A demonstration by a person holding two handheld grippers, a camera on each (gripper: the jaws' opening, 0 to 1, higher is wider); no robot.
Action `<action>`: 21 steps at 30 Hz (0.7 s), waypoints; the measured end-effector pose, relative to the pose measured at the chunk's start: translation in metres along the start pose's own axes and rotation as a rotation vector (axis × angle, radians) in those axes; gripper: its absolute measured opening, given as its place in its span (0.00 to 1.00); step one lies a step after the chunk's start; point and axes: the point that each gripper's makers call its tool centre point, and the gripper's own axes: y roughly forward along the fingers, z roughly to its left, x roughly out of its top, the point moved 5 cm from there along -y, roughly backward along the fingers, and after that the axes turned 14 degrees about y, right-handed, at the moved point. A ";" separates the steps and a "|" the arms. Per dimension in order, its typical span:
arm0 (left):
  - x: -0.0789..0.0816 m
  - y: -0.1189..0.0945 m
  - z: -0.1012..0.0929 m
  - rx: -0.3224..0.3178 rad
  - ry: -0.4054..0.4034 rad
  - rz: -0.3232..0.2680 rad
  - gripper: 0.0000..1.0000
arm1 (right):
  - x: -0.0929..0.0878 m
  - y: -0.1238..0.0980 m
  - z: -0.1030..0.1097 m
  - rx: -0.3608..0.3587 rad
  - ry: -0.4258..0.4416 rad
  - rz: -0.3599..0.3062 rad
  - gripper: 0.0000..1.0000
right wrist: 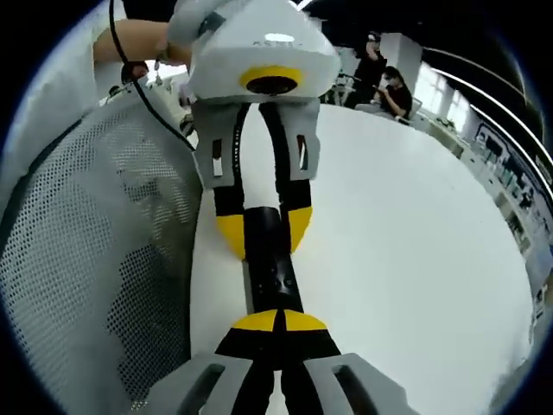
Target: Press the specified remote control buttons in sequence, fully releasing each button before pressing the next.
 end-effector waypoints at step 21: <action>0.000 0.000 0.000 -0.004 0.005 -0.004 0.22 | 0.004 0.001 0.000 0.015 0.086 0.012 0.00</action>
